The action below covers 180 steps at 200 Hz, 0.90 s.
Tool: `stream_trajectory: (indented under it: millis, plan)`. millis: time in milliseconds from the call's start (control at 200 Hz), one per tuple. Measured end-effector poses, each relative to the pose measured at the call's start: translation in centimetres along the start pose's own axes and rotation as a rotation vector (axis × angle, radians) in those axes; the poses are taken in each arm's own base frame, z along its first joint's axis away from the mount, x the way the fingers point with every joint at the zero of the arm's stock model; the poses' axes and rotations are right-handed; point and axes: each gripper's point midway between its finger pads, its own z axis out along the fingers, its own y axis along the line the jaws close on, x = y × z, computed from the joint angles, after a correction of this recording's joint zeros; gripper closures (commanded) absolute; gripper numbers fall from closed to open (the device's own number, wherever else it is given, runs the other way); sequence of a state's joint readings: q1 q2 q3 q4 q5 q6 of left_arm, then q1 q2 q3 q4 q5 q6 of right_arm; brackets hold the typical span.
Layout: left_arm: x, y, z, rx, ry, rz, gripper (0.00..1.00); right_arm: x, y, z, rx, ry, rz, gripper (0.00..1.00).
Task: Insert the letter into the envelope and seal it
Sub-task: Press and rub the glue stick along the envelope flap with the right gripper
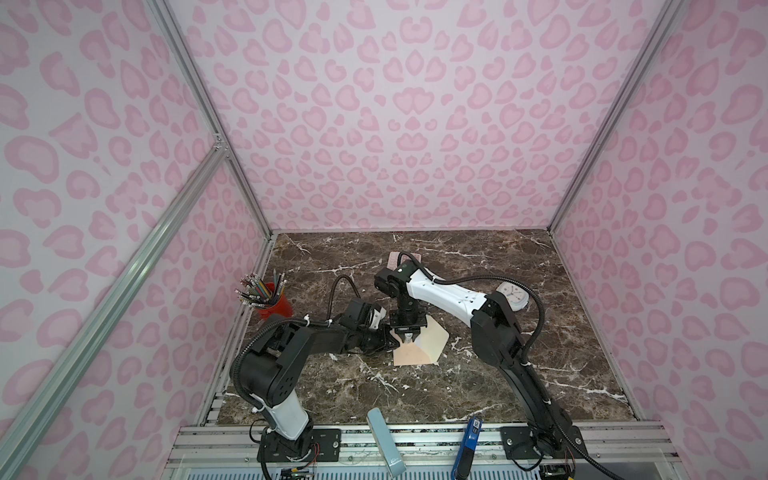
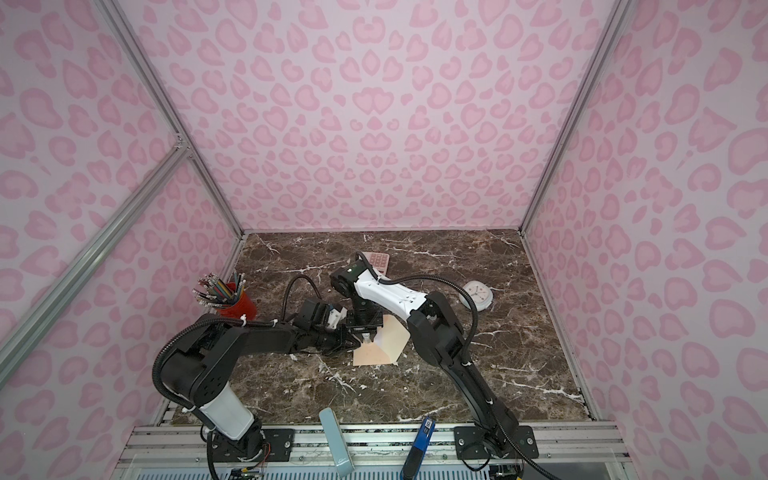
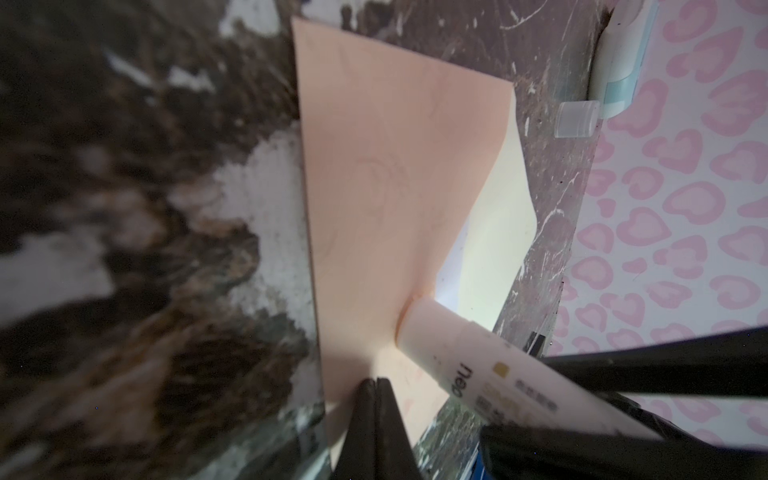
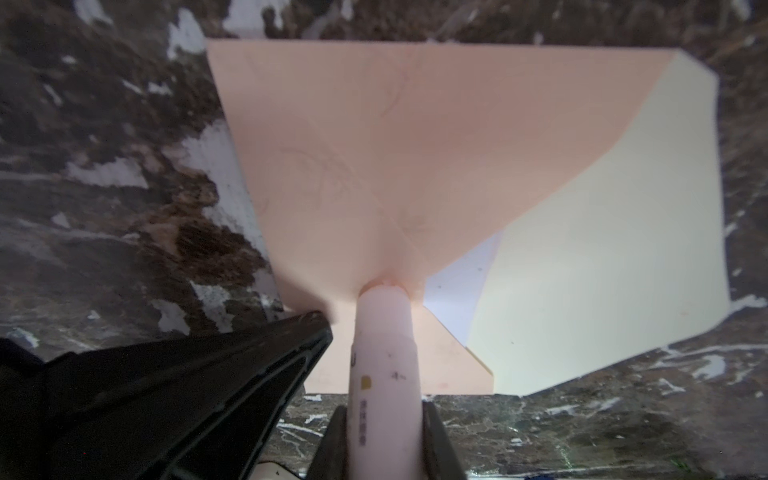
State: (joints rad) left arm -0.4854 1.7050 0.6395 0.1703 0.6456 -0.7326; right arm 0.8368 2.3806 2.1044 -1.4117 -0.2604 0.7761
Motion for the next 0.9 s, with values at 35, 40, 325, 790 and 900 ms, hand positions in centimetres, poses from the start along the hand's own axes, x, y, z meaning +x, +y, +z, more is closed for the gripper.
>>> stream_trajectory:
  millis: [35, 40, 325, 790, 900]
  plan:
    - [0.00, 0.01, 0.01, 0.000, 0.000, 0.000, 0.96, -0.03, -0.05, -0.01, -0.001, 0.002, 0.000, 1.00]
    - [0.01, 0.01, 0.01, 0.000, 0.000, 0.000, 0.96, -0.04, -0.07, 0.00, -0.001, 0.003, 0.001, 1.00]
    - [0.01, -0.04, 0.08, 0.003, 0.004, -0.001, 0.96, -0.17, -0.38, -0.07, -0.010, 0.036, 0.015, 1.00]
    - [0.06, -0.06, 0.18, 0.009, 0.010, -0.001, 0.96, -0.21, -0.54, -0.15, 0.005, 0.049, 0.009, 1.00]
    - [0.05, -0.11, 0.21, 0.011, 0.012, -0.001, 0.96, -0.24, -0.55, -0.21, 0.009, 0.050, 0.007, 1.00]
